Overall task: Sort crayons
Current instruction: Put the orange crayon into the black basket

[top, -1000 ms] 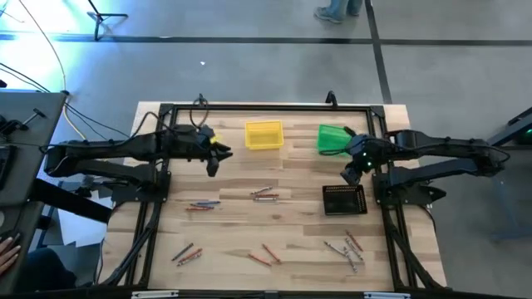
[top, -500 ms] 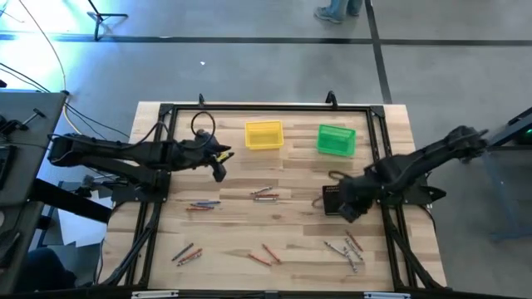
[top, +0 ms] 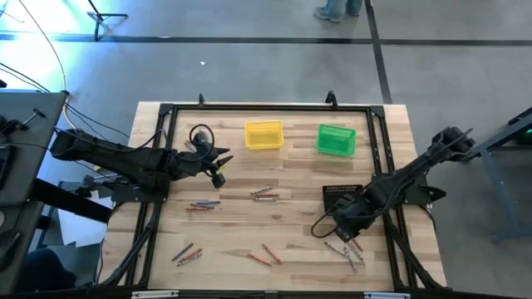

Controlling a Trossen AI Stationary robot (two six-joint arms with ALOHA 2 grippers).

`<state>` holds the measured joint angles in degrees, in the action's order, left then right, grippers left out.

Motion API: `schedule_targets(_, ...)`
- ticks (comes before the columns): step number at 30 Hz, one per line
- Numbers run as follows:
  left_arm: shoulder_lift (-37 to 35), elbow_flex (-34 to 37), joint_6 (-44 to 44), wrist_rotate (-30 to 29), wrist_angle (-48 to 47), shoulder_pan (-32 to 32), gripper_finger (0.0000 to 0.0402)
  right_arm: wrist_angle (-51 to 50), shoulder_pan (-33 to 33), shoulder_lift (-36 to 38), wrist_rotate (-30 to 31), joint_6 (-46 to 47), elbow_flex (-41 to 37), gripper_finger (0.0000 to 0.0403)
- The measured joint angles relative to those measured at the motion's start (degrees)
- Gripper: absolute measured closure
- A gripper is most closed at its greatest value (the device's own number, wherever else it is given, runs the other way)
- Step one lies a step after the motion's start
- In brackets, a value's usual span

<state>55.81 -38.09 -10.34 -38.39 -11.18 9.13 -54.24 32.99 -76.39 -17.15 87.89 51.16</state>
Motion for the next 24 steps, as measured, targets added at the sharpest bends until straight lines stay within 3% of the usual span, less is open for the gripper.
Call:
schedule_targets(7,-0.28,-0.04,8.03,-0.92,6.87,0.06,0.0300,1.19,2.74,-7.53,-0.75,3.15,0.00,0.0242)
schedule_targets(24,-0.26,-0.04,12.54,-1.74,9.05,0.01,0.0300,2.33,3.54,-16.59,0.35,0.53,0.00,0.0242)
